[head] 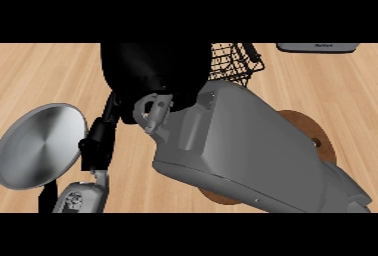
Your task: Pick the tomato from the cutting board and place it in the tiered basket
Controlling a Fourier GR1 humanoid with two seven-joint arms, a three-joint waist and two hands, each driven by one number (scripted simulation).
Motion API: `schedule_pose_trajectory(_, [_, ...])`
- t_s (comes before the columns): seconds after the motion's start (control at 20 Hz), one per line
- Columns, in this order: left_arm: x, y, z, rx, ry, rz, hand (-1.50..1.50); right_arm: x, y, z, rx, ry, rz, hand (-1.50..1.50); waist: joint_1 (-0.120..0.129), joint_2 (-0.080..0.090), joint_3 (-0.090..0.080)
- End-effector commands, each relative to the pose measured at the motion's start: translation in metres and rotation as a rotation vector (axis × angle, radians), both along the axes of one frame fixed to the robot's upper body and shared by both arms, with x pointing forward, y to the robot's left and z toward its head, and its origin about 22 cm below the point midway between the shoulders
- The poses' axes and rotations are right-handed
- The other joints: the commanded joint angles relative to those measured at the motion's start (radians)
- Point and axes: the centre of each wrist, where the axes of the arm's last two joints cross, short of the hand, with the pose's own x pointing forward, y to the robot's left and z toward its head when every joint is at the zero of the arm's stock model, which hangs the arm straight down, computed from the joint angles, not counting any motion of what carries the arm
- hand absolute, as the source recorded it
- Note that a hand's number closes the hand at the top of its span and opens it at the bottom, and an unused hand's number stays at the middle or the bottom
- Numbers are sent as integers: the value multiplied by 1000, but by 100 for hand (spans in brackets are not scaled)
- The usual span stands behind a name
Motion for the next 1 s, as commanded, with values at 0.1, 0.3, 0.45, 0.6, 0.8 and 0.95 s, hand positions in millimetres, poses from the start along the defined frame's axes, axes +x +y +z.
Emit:
schedule_pose_trajectory(0.1, [-2, -5, 2, -6, -17, 19, 0, 26, 15, 2, -1, 24, -228, 150, 2, 4, 0])
schedule_pose_trajectory(0.3, [-14, 5, -1, 0, 19, 2, 0, 56, -1, 11, -31, 20, -244, 150, 0, 5, 1])
schedule_pose_trajectory(0.45, [-6, 8, -6, -6, -2, 10, 0, 70, -8, -12, -86, 21, -252, 150, -9, 7, 1])
schedule_pose_trajectory(0.6, [7, -8, 4, 13, -2, 26, 0, 88, -18, -9, -114, 31, -260, 150, -13, 8, 1])
schedule_pose_trajectory(0.8, [0, -3, 3, -4, 1, 12, 0, 98, -15, -34, -77, 72, -269, 150, -10, 6, 2])
schedule_pose_trajectory(0.95, [-12, -4, 0, -17, -13, 1, 0, 116, -48, -35, 170, 116, -360, -150, -3, 8, 2])
